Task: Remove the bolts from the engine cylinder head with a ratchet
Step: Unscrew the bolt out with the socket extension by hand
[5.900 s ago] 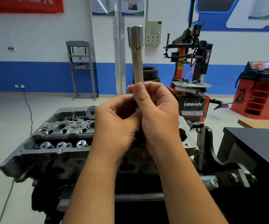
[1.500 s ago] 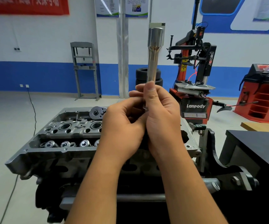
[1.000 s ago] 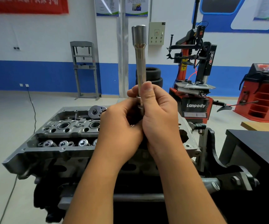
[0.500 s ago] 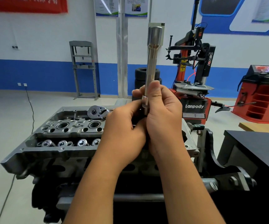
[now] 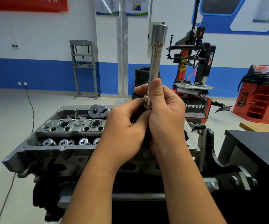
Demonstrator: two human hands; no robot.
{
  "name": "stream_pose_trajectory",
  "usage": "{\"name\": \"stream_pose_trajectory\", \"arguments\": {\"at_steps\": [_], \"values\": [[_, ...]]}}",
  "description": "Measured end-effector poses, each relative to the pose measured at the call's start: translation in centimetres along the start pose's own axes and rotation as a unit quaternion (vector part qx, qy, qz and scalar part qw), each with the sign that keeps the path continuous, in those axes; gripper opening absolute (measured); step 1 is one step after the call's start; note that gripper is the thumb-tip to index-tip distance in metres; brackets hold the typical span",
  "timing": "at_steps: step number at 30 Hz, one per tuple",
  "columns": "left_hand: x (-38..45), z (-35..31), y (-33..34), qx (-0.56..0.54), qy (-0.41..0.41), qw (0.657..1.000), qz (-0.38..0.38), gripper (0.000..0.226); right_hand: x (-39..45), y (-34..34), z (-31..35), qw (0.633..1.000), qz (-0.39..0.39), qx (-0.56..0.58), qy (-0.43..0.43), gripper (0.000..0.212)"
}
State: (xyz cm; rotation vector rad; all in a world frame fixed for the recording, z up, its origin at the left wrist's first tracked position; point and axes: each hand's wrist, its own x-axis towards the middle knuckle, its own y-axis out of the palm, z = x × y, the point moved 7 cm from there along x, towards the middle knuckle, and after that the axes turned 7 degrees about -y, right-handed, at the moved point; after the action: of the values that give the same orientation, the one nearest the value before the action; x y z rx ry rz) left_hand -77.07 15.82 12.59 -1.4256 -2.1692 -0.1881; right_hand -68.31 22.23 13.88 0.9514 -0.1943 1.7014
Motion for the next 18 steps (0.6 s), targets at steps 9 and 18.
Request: {"name": "stream_pose_trajectory", "arguments": {"at_steps": [9, 18], "values": [[0.22, 0.86, -0.72, -0.021, -0.01, 0.997, -0.076, 0.027, -0.2, 0.21, -0.24, 0.999, 0.012, 0.039, 0.019, 0.025], [0.34, 0.74, -0.53, -0.036, -0.008, 0.998, -0.059, 0.022, -0.15, 0.51, -0.63, 0.995, 0.015, 0.09, 0.045, 0.035]]}}
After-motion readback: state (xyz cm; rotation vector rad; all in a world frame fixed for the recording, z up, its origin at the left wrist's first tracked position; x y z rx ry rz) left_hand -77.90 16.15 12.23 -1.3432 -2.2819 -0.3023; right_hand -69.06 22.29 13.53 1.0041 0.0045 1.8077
